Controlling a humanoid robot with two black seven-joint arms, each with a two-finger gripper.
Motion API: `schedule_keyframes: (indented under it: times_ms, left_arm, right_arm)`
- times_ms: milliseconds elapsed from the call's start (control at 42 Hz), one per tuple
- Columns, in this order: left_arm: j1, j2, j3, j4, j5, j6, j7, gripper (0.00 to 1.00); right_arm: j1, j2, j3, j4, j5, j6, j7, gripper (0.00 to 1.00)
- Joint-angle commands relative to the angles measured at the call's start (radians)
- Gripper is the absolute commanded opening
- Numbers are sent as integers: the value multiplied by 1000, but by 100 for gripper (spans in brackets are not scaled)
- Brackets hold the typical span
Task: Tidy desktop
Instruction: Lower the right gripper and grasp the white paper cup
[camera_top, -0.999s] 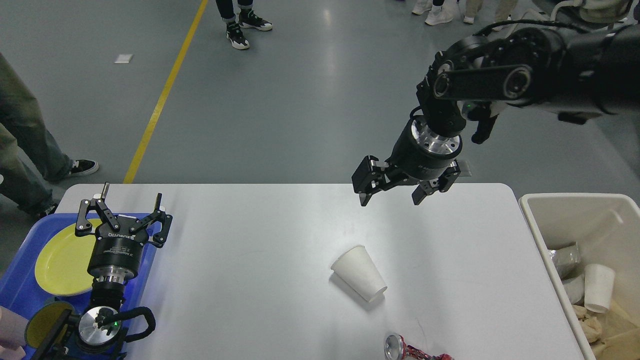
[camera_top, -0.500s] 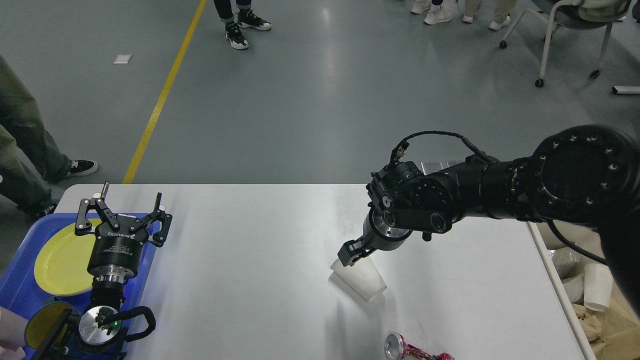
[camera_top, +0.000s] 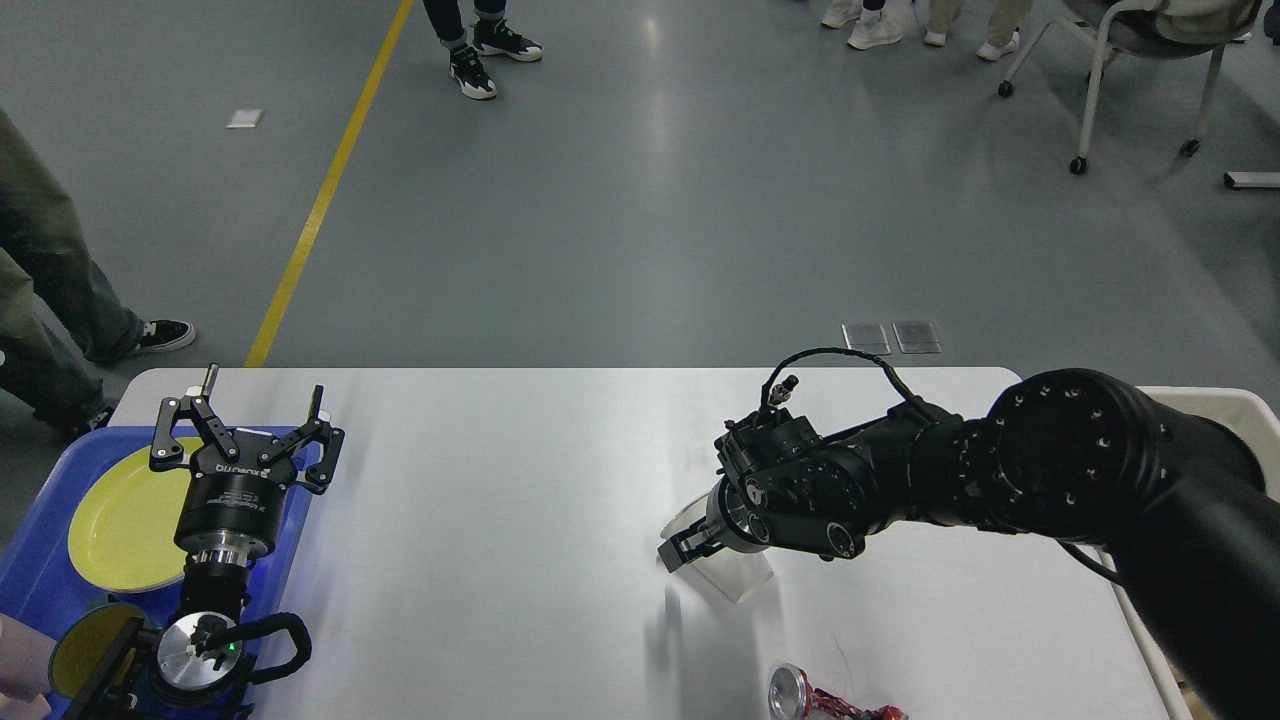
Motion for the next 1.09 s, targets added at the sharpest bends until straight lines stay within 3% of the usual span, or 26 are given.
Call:
schedule_keyframes:
  times_ms: [0, 1071]
  left_arm:
    - [0, 0, 0, 0, 0, 1, 0, 96]
    - [0, 0, 2, 0, 0, 1, 0, 96]
  right_arm:
    - [-18, 2, -20, -30, 0, -5, 1, 96]
    - [-94, 5, -20, -36, 6, -137, -2, 96]
